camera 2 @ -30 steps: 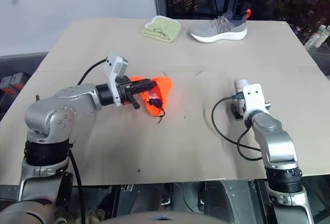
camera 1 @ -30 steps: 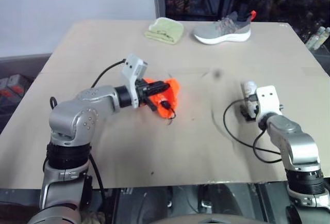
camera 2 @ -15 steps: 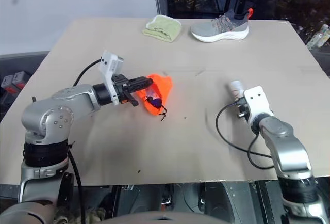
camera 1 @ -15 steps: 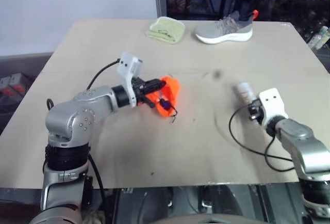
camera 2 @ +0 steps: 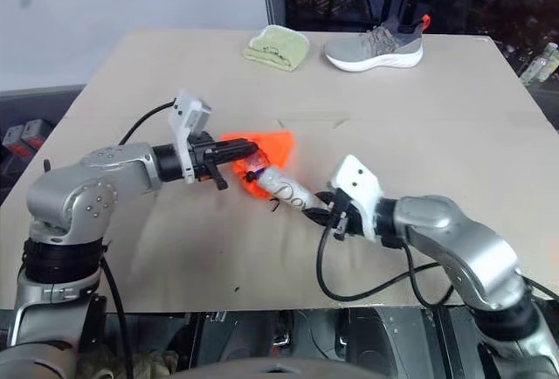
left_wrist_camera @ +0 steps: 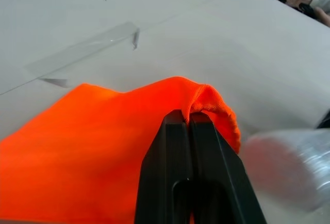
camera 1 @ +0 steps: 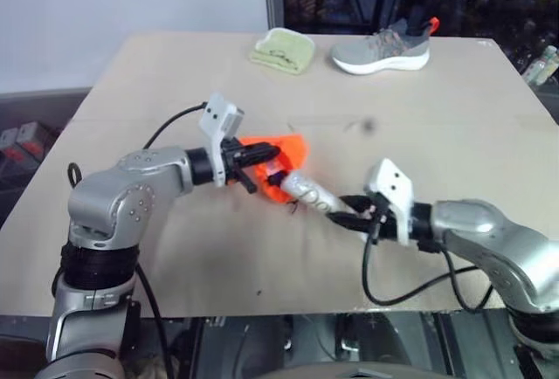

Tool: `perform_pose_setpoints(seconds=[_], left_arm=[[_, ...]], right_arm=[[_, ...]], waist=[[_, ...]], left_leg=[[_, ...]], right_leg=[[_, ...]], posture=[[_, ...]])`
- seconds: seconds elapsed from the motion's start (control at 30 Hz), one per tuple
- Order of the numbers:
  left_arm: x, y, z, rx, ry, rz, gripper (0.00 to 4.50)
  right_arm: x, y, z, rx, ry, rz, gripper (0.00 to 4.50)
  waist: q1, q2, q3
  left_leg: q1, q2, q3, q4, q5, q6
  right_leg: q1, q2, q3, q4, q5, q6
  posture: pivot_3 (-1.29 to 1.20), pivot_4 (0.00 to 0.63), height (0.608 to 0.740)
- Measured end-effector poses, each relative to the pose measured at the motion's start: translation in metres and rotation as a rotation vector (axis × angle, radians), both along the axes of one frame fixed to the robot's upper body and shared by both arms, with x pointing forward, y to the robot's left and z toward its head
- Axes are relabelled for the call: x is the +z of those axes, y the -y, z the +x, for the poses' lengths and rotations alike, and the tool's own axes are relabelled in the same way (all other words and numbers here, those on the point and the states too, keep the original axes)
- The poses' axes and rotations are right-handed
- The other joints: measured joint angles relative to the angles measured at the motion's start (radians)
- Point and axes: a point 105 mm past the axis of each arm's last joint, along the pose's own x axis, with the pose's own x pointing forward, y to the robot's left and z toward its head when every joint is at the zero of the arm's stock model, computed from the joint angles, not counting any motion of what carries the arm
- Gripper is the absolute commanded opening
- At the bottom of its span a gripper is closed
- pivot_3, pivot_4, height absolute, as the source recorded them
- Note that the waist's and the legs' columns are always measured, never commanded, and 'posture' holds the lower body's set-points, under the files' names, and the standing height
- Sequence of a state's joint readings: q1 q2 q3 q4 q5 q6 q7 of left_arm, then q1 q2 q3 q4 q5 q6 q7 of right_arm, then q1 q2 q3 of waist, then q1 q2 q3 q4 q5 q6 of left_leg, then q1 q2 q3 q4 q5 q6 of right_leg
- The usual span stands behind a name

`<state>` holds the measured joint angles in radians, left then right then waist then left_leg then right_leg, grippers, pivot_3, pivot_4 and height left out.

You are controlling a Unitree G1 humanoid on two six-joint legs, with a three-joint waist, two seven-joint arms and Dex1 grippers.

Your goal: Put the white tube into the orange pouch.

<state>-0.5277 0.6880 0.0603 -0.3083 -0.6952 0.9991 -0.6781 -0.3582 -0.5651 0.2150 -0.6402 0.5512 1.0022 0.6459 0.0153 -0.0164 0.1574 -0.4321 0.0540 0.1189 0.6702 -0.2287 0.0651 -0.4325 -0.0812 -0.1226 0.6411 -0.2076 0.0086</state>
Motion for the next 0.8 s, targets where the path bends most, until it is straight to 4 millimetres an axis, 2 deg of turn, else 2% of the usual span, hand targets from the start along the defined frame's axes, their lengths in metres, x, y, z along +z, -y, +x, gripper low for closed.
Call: perform_pose_setpoints(seconds=[0.07,0.17,0.33,0.5,0.7,0.8], left_arm=[[-0.002,0.003,-0.004,-0.032,0.005,0.027,0.00],[-0.005,0.007,-0.011,-0.077,0.025,0.057,0.00],[-0.014,0.012,-0.027,-0.170,0.028,0.123,0.00],[-0.019,0.027,-0.041,-0.274,0.042,0.148,0.00],[-0.025,0.044,-0.035,-0.293,0.084,0.158,0.00],[-0.030,0.041,-0.029,-0.265,0.084,0.171,0.00]], right_arm=[[0.001,-0.009,0.007,0.007,-0.017,0.021,1.22],[-0.001,-0.011,0.015,-0.011,-0.026,0.016,1.22],[-0.007,-0.011,0.029,-0.162,-0.124,0.061,1.22],[0.000,-0.003,0.044,-0.299,-0.148,0.028,1.22],[-0.002,-0.023,0.064,-0.338,-0.081,-0.084,1.22],[-0.005,-0.029,0.072,-0.330,-0.029,-0.125,1.22]], waist=[[-0.002,0.000,0.000],[-0.002,0.000,0.000],[-0.003,0.000,0.000],[-0.001,0.001,0.000],[-0.007,0.001,0.000],[-0.010,0.001,0.000]], left_leg=[[0.000,0.000,0.001,0.000,0.000,0.000],[0.000,0.000,0.001,-0.001,0.000,0.000],[0.000,0.001,0.002,-0.001,0.000,0.000],[0.000,0.001,0.001,0.000,0.000,0.000],[0.001,0.001,0.003,-0.001,0.000,0.000],[0.000,0.001,0.004,-0.001,0.000,0.000]], right_leg=[[0.000,0.000,-0.001,0.000,0.003,0.000],[-0.001,0.001,-0.001,0.000,0.003,0.000],[-0.001,0.001,-0.001,0.000,0.003,0.000],[-0.001,0.000,-0.001,0.001,0.001,0.002],[-0.002,0.001,0.000,0.001,0.002,0.002],[-0.002,0.002,0.000,0.001,0.002,0.002]], posture=[[0.00,0.150,0.740],[0.00,0.150,0.740],[0.00,0.150,0.740],[0.00,0.150,0.740],[0.00,0.150,0.740],[0.00,0.150,0.740]])
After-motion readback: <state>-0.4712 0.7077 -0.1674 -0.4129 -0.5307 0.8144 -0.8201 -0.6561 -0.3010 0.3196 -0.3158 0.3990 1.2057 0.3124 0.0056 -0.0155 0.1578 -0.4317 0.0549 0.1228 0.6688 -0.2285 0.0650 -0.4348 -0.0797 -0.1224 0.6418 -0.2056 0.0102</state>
